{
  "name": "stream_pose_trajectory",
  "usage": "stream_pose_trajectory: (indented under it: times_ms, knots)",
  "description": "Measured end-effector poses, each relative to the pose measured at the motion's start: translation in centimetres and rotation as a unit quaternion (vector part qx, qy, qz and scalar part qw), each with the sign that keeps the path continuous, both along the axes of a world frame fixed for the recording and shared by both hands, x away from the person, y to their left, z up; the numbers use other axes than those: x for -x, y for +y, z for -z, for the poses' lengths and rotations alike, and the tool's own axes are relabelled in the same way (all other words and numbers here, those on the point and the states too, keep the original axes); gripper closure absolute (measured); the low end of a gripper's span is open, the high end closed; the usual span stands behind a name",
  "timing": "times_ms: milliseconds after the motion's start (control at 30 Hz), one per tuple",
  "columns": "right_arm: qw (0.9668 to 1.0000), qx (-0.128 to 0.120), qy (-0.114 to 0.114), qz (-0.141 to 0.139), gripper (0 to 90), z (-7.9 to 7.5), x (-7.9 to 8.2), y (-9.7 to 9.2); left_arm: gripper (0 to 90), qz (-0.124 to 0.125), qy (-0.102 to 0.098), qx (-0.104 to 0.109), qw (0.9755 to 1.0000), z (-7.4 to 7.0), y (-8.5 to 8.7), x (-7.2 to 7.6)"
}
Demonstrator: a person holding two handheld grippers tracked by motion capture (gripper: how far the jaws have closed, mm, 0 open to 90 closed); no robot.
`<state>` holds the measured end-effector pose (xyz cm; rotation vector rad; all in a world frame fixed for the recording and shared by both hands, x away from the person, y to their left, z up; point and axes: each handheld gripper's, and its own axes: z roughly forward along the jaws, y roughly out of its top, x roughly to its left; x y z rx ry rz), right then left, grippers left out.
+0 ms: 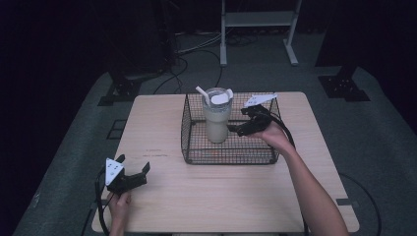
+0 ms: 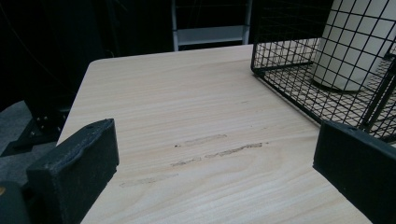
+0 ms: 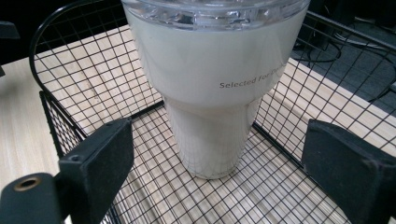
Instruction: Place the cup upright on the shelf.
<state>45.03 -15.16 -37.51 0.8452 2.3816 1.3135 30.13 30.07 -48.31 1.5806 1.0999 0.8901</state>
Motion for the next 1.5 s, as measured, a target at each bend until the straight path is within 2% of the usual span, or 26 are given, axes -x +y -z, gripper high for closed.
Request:
stream_pose_trajectory:
  times_ms: [567,1033,1500]
  knots:
    - [1.0000,0.003,-0.009,0.000,8.9,-1.8,1.7,-1.5,0.0,-0.001,0.000,-0.002,1.0000,0.0,-0.1,0.0]
    - [0.9997,0.010,-0.018,-0.012,8.9,-2.7,3.2,-1.7,0.0,-0.001,0.000,-0.002,1.0000,0.0,-0.1,0.0]
    - [0.9996,0.007,-0.015,-0.022,8.9,-2.3,4.8,-2.6,0.0,0.000,-0.001,-0.007,1.0000,0.0,-0.2,-0.1]
